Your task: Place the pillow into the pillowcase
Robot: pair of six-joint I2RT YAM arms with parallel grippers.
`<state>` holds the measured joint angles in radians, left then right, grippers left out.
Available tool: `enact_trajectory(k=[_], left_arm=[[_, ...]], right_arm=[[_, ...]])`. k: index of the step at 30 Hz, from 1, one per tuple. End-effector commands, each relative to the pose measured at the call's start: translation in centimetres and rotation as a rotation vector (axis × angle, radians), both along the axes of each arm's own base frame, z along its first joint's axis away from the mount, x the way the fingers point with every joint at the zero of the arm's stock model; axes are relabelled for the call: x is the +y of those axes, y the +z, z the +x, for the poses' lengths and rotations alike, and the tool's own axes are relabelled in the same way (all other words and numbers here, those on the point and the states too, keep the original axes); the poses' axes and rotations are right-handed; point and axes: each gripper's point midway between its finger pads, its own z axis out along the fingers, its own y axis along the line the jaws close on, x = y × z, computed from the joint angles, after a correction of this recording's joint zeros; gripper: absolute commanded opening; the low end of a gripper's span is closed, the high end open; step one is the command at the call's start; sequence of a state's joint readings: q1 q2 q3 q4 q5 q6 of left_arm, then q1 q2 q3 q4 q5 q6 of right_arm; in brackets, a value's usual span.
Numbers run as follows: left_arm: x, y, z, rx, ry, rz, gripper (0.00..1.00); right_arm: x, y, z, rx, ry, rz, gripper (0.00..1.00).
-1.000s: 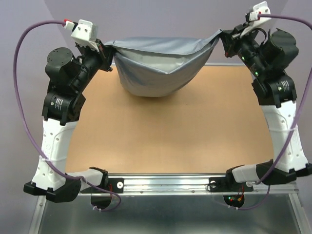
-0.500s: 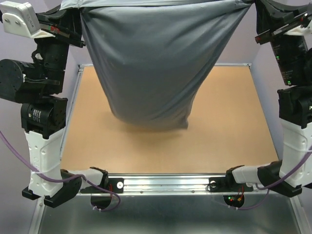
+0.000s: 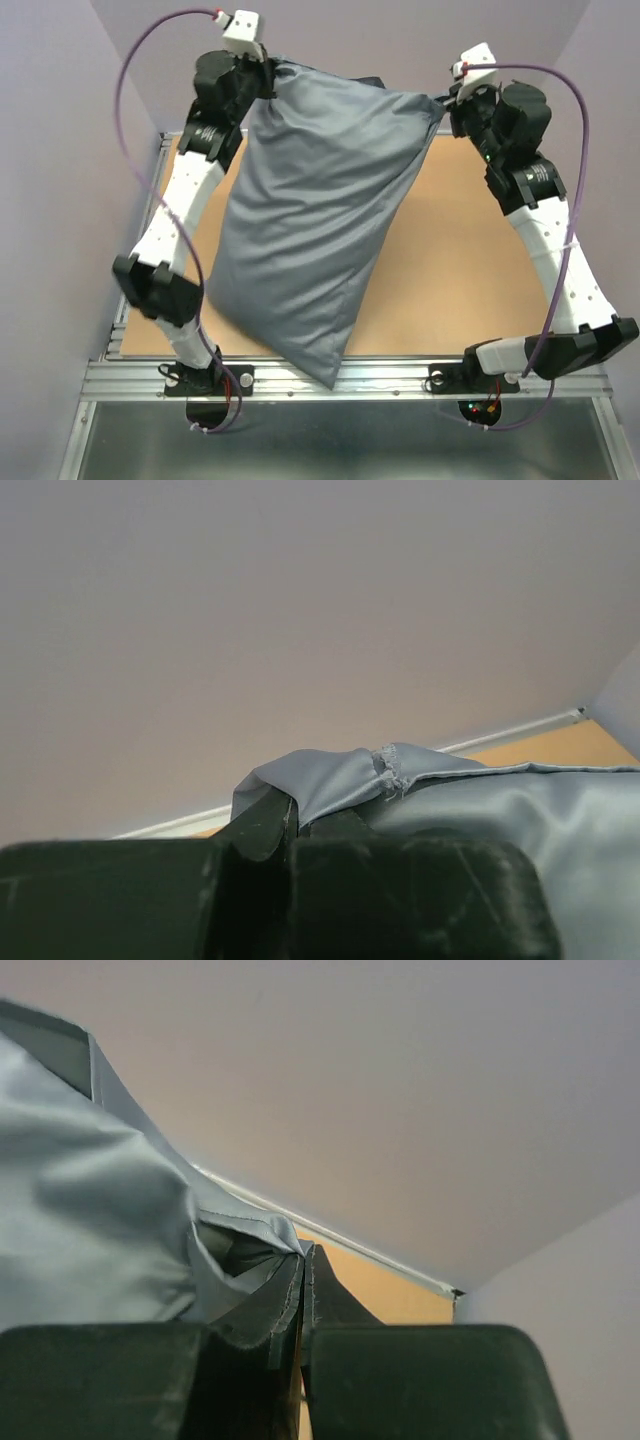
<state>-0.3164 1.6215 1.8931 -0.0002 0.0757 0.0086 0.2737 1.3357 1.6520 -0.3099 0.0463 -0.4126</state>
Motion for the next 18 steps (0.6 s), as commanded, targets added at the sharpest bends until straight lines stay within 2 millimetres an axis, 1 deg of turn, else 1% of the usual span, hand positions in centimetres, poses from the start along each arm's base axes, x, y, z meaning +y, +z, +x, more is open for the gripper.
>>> enact_trajectory(k=[1,2,3,4,5,6,8,9,10,11,12,13,14,15,16,17,18], left_arm=[[-1.6,12.9,-2.1,-0.349,-0.144,-0.183,0.00],[-1.5,17.7,-4.7,-0.465,-0.192,-0.225,0.00],[-2.8,18.6,-4.5,-0.500,-0.262,-0.272,0.00],[-2.6,22.0,-7.2,-0.601,-0.298,-0.307,0.00],[-3.0,22.9,-8.0,-0.640,-0.331,-0.326,0.00],[-3.3,24.5,-10.0,-0.715,-0.387,-0.371,0.00],[-3.0,25.9,-12.0,-0.779,-0.411,-0.404,0.00],[-2.3,26.9,-13.5,-0.822,-0.408,-0.424,0.00],[-2.3,26.3,-12.8,-0.790,-0.400,-0.437,0.00],[-2.1,25.7,-12.2,-0.760,-0.398,-0.439,0.00],[-1.7,25.6,-13.6,-0.763,-0.431,-0.404,0.00],[-2.6,24.3,-13.5,-0.721,-0.470,-0.381,0.00],[-2.8,20.8,-11.8,-0.614,-0.482,-0.350,0.00],[-3.4,18.1,-11.1,-0.545,-0.514,-0.317,0.00],[-5.6,10.9,-9.2,-0.376,-0.611,-0.229,0.00],[-6.1,7.6,-9.1,-0.309,-0.656,-0.176,0.00],[-6.9,0.7,-8.9,-0.157,-0.701,-0.077,0.00]], right_arm=[[-6.1,18.1,-5.4,-0.469,-0.194,0.129,0.01],[-6.6,20.1,-6.4,-0.517,-0.204,0.147,0.00],[-6.8,21.3,-6.2,-0.542,-0.217,0.153,0.01],[-7.1,23.7,-7.9,-0.605,-0.216,0.169,0.00],[-7.8,27.6,-11.4,-0.715,-0.212,0.201,0.01],[-7.7,29.1,-12.6,-0.761,-0.194,0.202,0.00],[-7.9,31.6,-16.1,-0.851,-0.159,0.217,0.01],[-7.2,32.3,-18.1,-0.881,-0.097,0.212,0.01],[-6.6,32.3,-19.0,-0.886,-0.053,0.202,0.01],[-5.7,31.6,-19.1,-0.865,0.000,0.189,0.01],[-3.8,29.6,-19.4,-0.811,0.107,0.170,0.01],[-2.4,27.0,-16.4,-0.719,0.152,0.179,0.01],[-1.2,25.6,-18.1,-0.664,0.249,0.242,0.00],[-0.1,23.5,-17.6,-0.589,0.305,0.249,0.01],[1.8,17.5,-14.3,-0.414,0.361,0.246,0.01],[2.6,15.8,-15.9,-0.367,0.421,0.263,0.01],[4.7,9.1,-13.8,-0.164,0.492,0.315,0.01]])
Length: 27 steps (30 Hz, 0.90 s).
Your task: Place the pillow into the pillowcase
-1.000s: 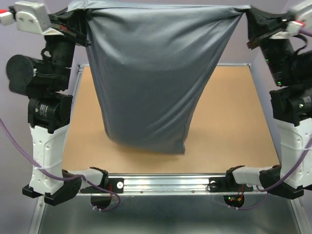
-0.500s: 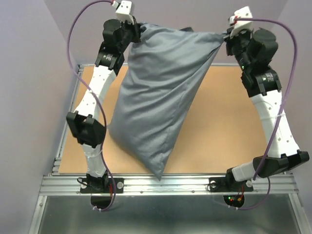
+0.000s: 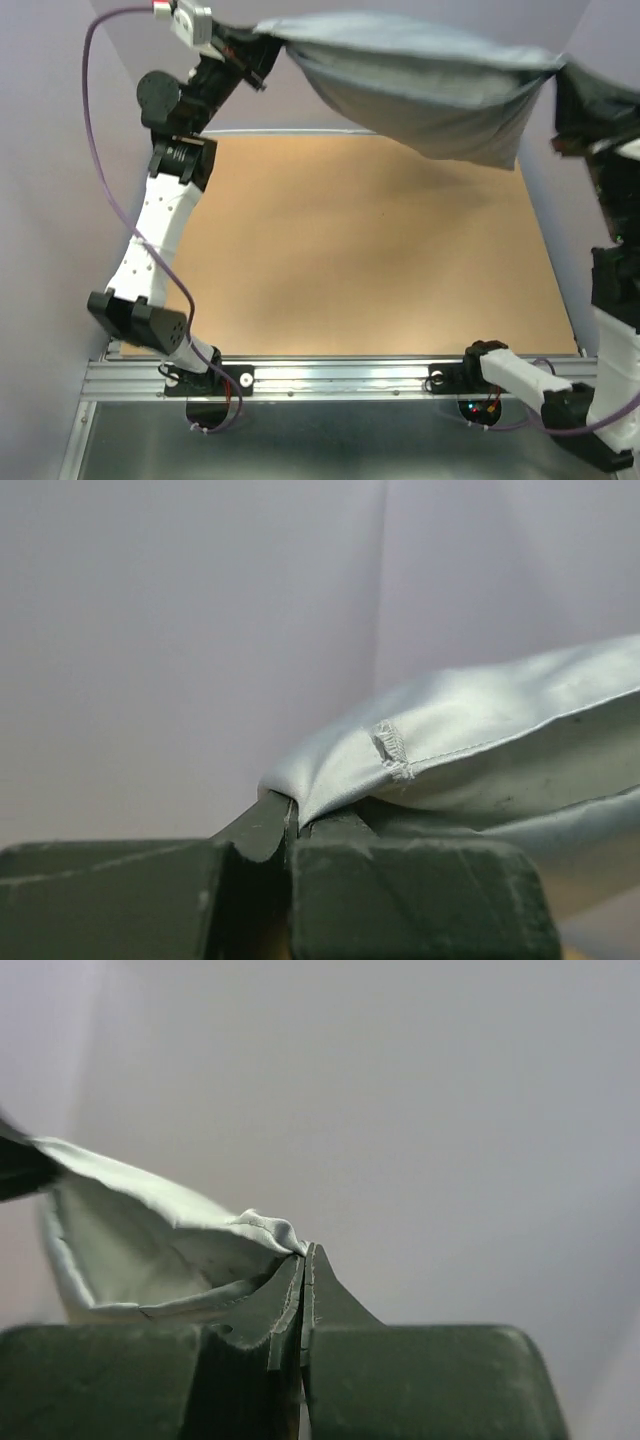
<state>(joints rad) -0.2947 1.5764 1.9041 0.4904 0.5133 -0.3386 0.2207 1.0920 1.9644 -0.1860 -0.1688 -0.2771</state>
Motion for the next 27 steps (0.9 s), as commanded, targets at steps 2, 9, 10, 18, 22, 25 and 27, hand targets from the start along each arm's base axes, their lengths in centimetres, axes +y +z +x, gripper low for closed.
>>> enact_trajectory(k=[2,9,10,18,22,25,27], left_arm=[[-1.4,-19.7,1.2,0.284,-0.158,0.371,0.00],[4.3,-42.0,2.7,0.775,-0.027,0.705,0.14],[5.2,-42.8,3.1,0.812,-0.005,0.708,0.17],[13.8,-39.3,3.0,0.909,0.164,0.562,0.55],[16.5,-38.7,0.2,0.948,0.256,0.501,0.56],[16.1,-39.6,-2.9,0.995,0.265,0.442,0.56],[15.6,-41.2,-5.3,1.045,0.254,0.402,0.56]], right_arm=[[8.2,-20.4,5.2,0.579,0.432,-0.066,0.01],[14.3,-39.1,2.9,1.071,0.702,-0.136,0.05],[15.4,-40.0,2.3,1.096,0.733,-0.159,0.11],[19.9,-37.5,1.7,1.145,0.790,-0.212,0.77],[21.3,-38.1,4.3,1.176,0.693,-0.225,0.75],[23.2,-41.3,4.2,1.185,0.615,-0.331,0.79],[24.6,-43.3,3.8,1.152,0.540,-0.443,0.82]])
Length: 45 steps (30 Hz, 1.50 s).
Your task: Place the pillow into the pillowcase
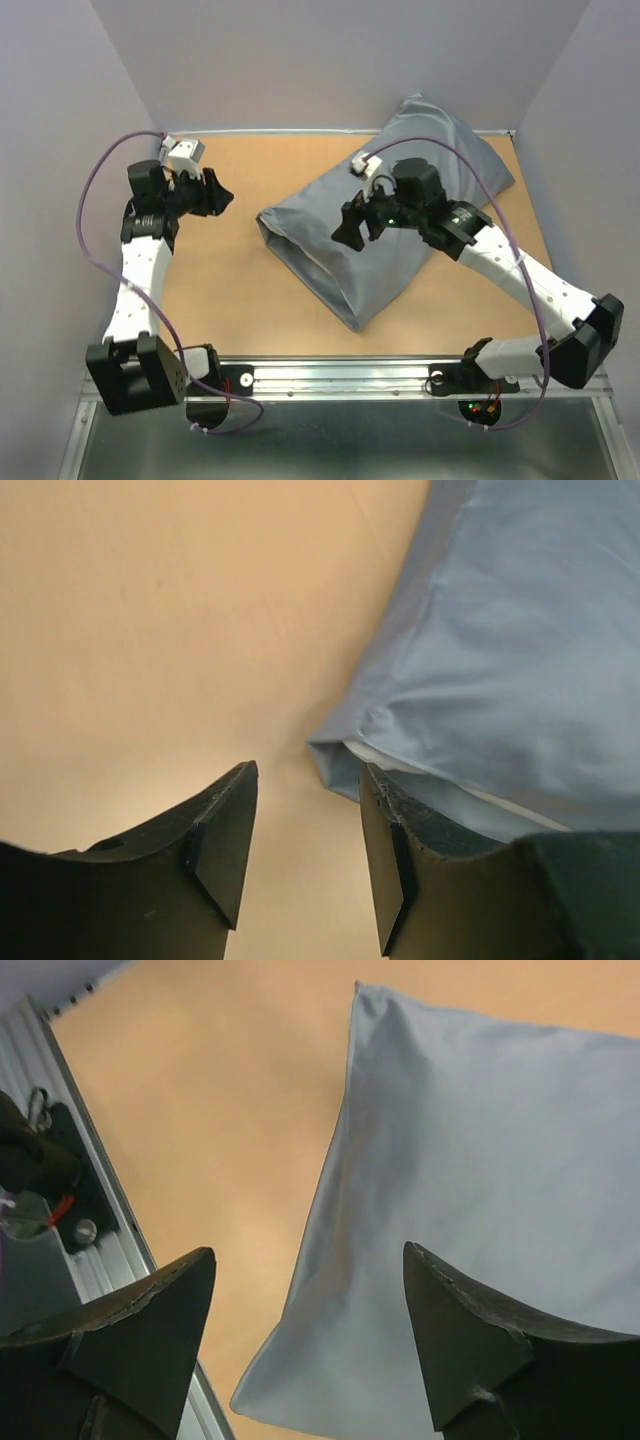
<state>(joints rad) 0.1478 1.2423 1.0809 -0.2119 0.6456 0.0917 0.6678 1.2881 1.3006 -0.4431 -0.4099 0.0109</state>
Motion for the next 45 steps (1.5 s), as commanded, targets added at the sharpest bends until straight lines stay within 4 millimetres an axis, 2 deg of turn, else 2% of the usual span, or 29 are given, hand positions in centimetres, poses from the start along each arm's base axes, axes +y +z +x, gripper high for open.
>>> enact_trajectory(k=[1,3,5,6,7,9,10,11,12,13,14,17,18,20,21,22,24,25,27,28,30,32,33,34,35,37,39,43,45], left_arm=[[-1.8,-3.1,-4.5,0.124,0.023,-0.118,0.56],[-1.9,-2.6,-5.2,0.101,0.054,-0.117,0.59],[-2.5,-1.8,-5.7,0.074,0.035,-0.156,0.59],[-2.5,-1.3,-6.1,0.055,0.044,-0.165,0.60],[-2.3,-1.1,-6.1,0.050,0.066,-0.170,0.61],[-2.1,-0.7,-6.2,0.045,0.074,-0.169,0.62],[-2.0,-0.8,-6.4,0.058,0.081,-0.171,0.63],[-1.5,-0.8,-6.4,0.066,0.107,-0.184,0.64],[-1.4,-0.7,-6.6,0.071,0.113,-0.198,0.65],[-1.3,-0.7,-6.8,0.079,0.115,-0.215,0.66],[-1.1,-0.8,-7.0,0.082,0.122,-0.230,0.70],[-0.7,-0.3,-7.3,0.074,0.152,-0.274,0.71],[-0.6,-0.3,-7.4,0.078,0.168,-0.291,0.73],[-0.5,-0.3,-7.5,0.087,0.181,-0.310,0.73],[-0.5,-0.2,-7.5,0.084,0.187,-0.317,0.73],[-0.5,0.0,-7.5,0.084,0.200,-0.340,0.73],[-0.5,-0.3,-7.5,0.093,0.214,-0.361,0.73],[-0.6,0.0,-7.5,0.075,0.213,-0.369,0.73],[-0.4,-0.8,-7.6,0.094,0.249,-0.402,0.73],[-0.3,-0.9,-7.5,0.088,0.259,-0.410,0.72],[-0.5,-2.3,-7.7,0.130,0.285,-0.450,0.70],[-0.6,-3.9,-7.8,0.169,0.302,-0.480,0.66],[-0.6,-4.7,-7.7,0.190,0.310,-0.492,0.65],[-0.5,-5.1,-7.5,0.192,0.323,-0.493,0.63],[-0.5,-6.1,-7.6,0.213,0.328,-0.498,0.63],[-1.2,-6.6,-7.1,0.215,0.298,-0.514,0.62],[-2.0,-6.9,-6.8,0.212,0.275,-0.525,0.62],[-6.1,-5.6,-5.2,0.159,0.172,-0.565,0.62],[-6.6,-5.4,-4.4,0.143,0.171,-0.574,0.65]], right_arm=[[2.5,-3.0,-0.3,-0.140,-0.015,-0.192,0.82],[3.6,-3.2,-0.2,-0.201,-0.014,-0.248,0.84],[4.8,-4.8,0.2,-0.276,-0.016,-0.361,0.84],[5.4,-4.4,0.6,-0.326,-0.011,-0.391,0.87],[6.2,-6.2,0.9,-0.349,-0.023,-0.472,0.88],[6.8,-7.4,1.7,-0.385,-0.040,-0.545,0.92],[7.0,-7.3,2.4,-0.412,-0.063,-0.573,0.95],[7.4,-8.8,3.0,-0.410,-0.066,-0.618,0.98],[7.6,-9.4,3.4,-0.420,-0.073,-0.640,1.00],[7.6,-9.0,4.3,-0.448,-0.105,-0.659,1.00],[8.0,-10.3,4.8,-0.450,-0.106,-0.691,1.00],[8.5,-11.1,6.5,-0.503,-0.136,-0.750,1.00],[8.4,-13.0,7.2,-0.512,-0.133,-0.822,1.00],[8.3,-14.4,8.1,-0.511,-0.135,-0.861,1.00],[8.2,-16.5,8.4,-0.490,-0.124,-0.897,1.00],[7.8,-17.4,9.0,-0.476,-0.132,-0.915,0.99],[7.5,-18.5,9.8,-0.455,-0.137,-0.930,0.90],[6.8,-19.3,10.7,-0.432,-0.152,-0.939,0.73],[6.7,-18.1,12.2,-0.425,-0.189,-0.911,0.45],[6.2,-17.5,13.3,-0.410,-0.216,-0.889,0.21],[6.1,-15.0,14.2,-0.394,-0.246,-0.842,0.01],[7.1,-9.9,14.7,-0.383,-0.266,-0.697,0.01],[7.1,-8.7,14.4,-0.374,-0.264,-0.670,0.01],[8.1,-6.4,14.0,-0.363,-0.239,-0.583,0.01],[8.0,-4.0,13.5,-0.370,-0.250,-0.532,0.01],[8.2,-2.3,12.2,-0.341,-0.205,-0.471,0.01],[7.8,-1.9,11.1,-0.321,-0.184,-0.455,0.01],[7.3,-3.1,9.9,-0.272,-0.154,-0.451,0.00],[7.3,-2.8,9.9,-0.262,-0.165,-0.439,0.00]])
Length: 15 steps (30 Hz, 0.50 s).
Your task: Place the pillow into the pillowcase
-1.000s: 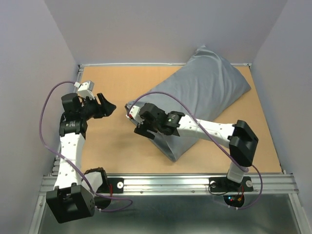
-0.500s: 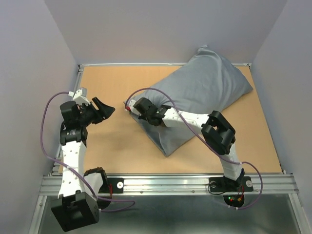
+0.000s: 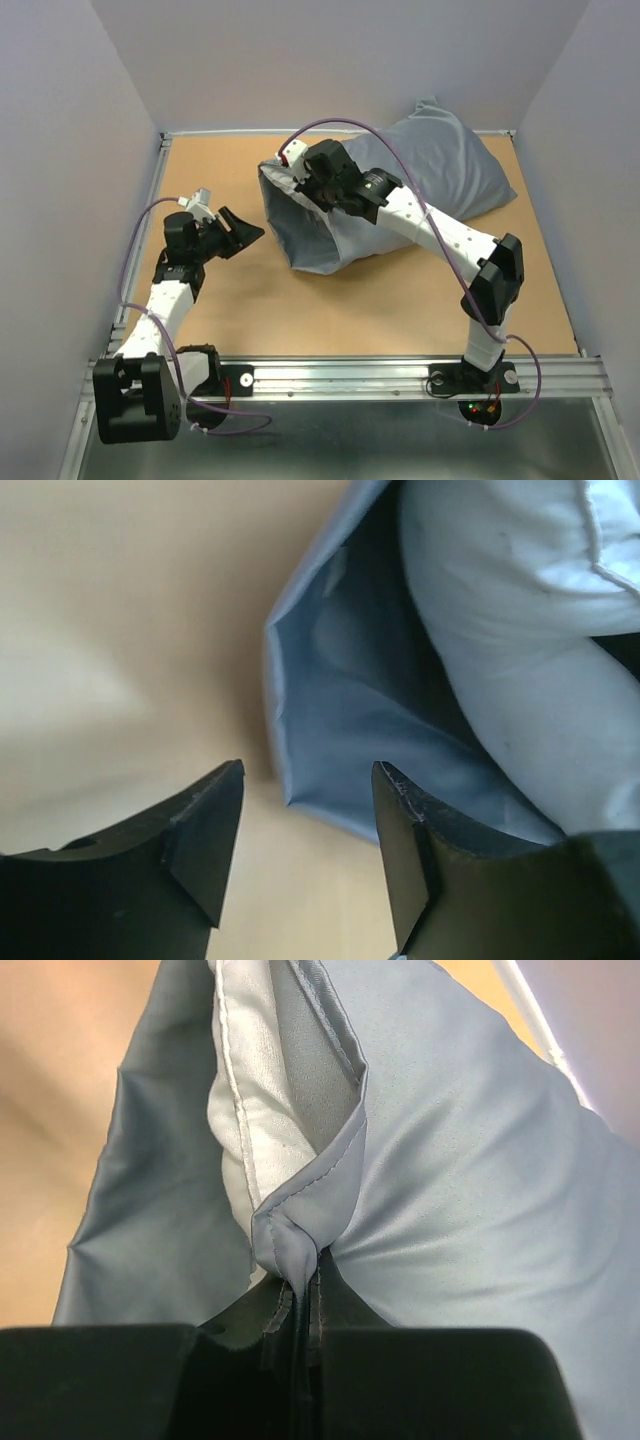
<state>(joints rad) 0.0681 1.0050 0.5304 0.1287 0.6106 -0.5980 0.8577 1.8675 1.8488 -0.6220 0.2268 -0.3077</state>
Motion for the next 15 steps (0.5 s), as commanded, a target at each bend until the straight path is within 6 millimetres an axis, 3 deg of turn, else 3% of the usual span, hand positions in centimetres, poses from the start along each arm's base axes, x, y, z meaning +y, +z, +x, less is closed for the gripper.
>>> enact_trajectory(k=[1,6,9,10,11,12,13,15], left_arm=[[-3.2,3.8,2.4,-0.188,-0.040,-0.035,0.66],[-6.5,3.3,3.3,-0.169,-0.095,-0.027,0.65],[-7.8,2.1,4.8,-0.154,-0.068,0.014,0.64],[-7.8,0.8,5.7,-0.135,-0.039,0.046,0.64],[-8.0,1.2,6.5,-0.146,-0.028,0.056,0.64],[-8.4,0.6,7.0,-0.137,-0.022,0.080,0.64],[-8.1,-1.5,7.5,-0.079,0.002,0.119,0.64],[-7.4,-3.5,9.5,-0.043,0.074,0.195,0.64]], right_arm=[[1.4,2.4,-1.7,0.035,0.034,0.124,0.01],[2.5,4.2,-1.8,0.062,0.033,0.205,0.00],[3.1,5.4,-2.3,0.086,0.043,0.262,0.01],[3.3,5.5,-2.6,0.105,0.050,0.284,0.01],[3.4,5.8,-2.8,0.113,0.052,0.298,0.01],[3.5,5.7,-2.9,0.124,0.054,0.305,0.01],[3.7,5.7,-3.1,0.135,0.057,0.315,0.01],[4.3,5.5,-3.4,0.176,0.073,0.346,0.01]])
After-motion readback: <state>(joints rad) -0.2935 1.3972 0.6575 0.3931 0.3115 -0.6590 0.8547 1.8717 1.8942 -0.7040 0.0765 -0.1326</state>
